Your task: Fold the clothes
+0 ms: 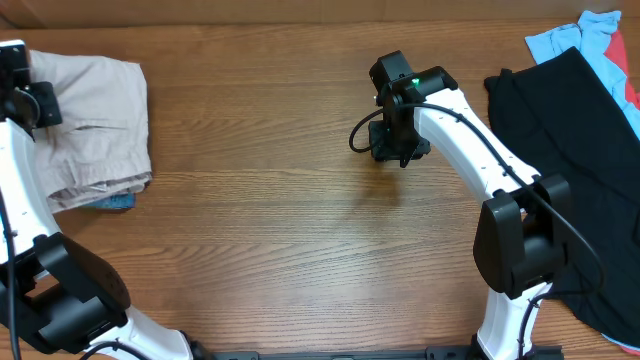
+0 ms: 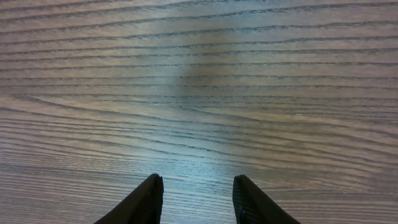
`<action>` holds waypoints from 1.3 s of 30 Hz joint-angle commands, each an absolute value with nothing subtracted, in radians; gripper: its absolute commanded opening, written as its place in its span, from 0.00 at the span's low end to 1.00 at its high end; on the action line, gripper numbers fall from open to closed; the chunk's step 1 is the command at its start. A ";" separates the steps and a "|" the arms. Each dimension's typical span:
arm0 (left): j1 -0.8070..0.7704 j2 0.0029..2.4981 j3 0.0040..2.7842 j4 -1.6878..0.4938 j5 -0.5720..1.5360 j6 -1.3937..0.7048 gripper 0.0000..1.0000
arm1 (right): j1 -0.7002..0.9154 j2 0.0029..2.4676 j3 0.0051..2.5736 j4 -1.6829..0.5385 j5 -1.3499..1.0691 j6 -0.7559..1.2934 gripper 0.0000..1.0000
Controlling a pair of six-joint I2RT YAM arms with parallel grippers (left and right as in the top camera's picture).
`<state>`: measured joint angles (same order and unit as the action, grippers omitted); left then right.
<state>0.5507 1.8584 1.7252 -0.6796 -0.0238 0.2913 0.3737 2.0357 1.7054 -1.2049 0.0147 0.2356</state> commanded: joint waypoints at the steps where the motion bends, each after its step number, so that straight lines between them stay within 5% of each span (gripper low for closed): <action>1: 0.584 1.890 1.766 -0.638 -0.010 0.345 0.04 | 0.375 2.039 1.720 -1.204 0.017 0.237 0.40; 6: 0.606 1.942 1.766 -0.604 -0.007 0.358 0.04 | 0.375 2.039 1.720 -1.205 0.017 0.237 0.40; 9: 0.616 1.973 1.766 -0.588 -0.015 0.359 0.14 | 0.375 2.039 1.720 -1.206 0.017 0.237 0.40; 12: 0.624 1.991 1.766 -0.567 -0.094 0.305 0.86 | 0.375 2.039 1.720 -1.206 0.006 0.237 0.40; 13: 0.627 1.992 1.766 -0.565 -0.124 0.281 0.99 | 0.375 2.039 1.720 -1.206 0.002 0.237 0.40; 24: 0.624 1.958 1.937 -0.772 -0.022 0.104 1.00 | 0.375 2.039 1.720 -1.188 -0.002 0.237 0.41; 33: 0.340 1.864 1.983 -0.898 0.009 0.104 1.00 | 0.369 2.031 1.774 -1.142 -0.039 0.245 0.51; 35: 0.246 1.859 1.983 -0.948 0.028 0.104 1.00 | 0.360 2.024 1.812 -1.127 -0.041 0.265 0.56; 37: 0.154 1.859 1.983 -0.993 0.054 0.104 1.00 | 0.345 2.020 1.859 -1.108 -0.052 0.263 0.76; 39: 0.063 1.861 1.983 -1.032 0.057 0.104 1.00 | 0.327 2.020 1.909 -1.096 -0.054 0.258 0.86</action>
<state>0.1493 1.8900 1.9648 -1.0035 0.0162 0.1242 0.3595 2.0357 1.8221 -1.1114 -0.0414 0.2562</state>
